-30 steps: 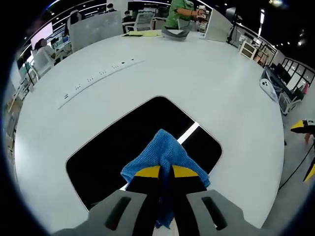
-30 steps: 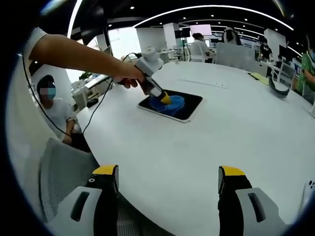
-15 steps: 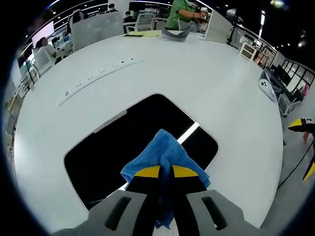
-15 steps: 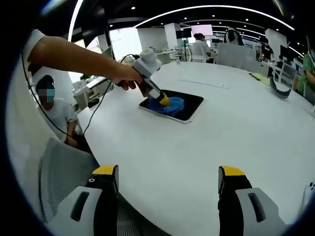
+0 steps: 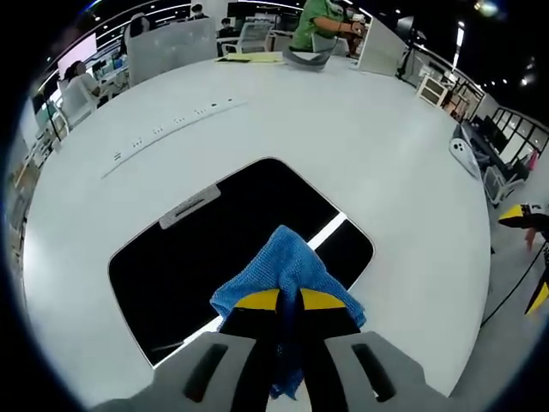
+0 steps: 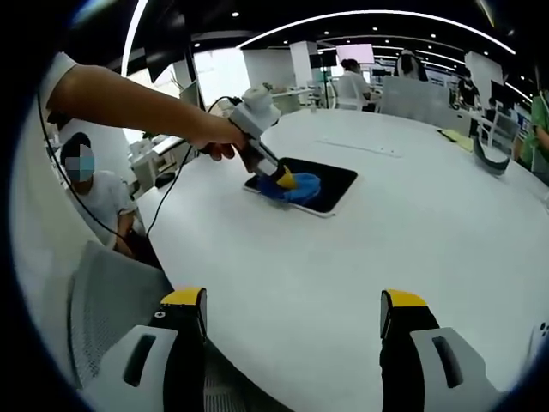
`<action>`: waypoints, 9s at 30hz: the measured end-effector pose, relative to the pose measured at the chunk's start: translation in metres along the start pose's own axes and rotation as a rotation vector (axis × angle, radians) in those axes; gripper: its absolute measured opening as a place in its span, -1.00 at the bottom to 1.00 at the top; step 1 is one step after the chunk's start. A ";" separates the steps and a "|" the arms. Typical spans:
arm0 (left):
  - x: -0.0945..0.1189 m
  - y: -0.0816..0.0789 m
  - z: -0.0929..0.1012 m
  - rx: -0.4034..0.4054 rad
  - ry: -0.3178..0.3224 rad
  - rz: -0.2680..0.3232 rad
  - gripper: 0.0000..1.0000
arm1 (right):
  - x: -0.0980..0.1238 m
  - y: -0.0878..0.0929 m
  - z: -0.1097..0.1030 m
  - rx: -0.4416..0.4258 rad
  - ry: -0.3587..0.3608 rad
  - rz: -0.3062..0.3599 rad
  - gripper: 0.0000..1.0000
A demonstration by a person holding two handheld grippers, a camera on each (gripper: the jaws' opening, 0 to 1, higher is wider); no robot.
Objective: Wipe the mirror surface with the cleaning cloth until all visible marks leave the cleaned area.
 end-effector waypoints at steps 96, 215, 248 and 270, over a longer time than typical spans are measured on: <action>-0.016 -0.019 0.019 -0.083 0.031 -0.002 -0.88 | 0.005 0.007 0.010 -0.014 0.007 -0.010 0.64; -0.019 -0.036 0.008 -0.122 0.022 -0.026 -0.88 | 0.004 0.013 0.010 -0.035 0.020 -0.029 0.64; -0.025 -0.047 -0.004 -0.121 0.010 -0.022 -0.88 | -0.006 0.010 0.015 -0.039 0.012 -0.035 0.64; -0.027 -0.052 -0.006 -0.142 -0.004 -0.032 -0.88 | -0.005 0.014 0.015 -0.052 0.018 -0.034 0.64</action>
Point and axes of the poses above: the point that each gripper's makers call its tool centre point, and the gripper's own axes: x roughly backward along the fingers, z roughly to its right, y roughly out of its underside, the point moved 7 cm from there along x, roughly backward along the fingers, and after that the axes turned 2 degrees about y, right-handed, at the moved point
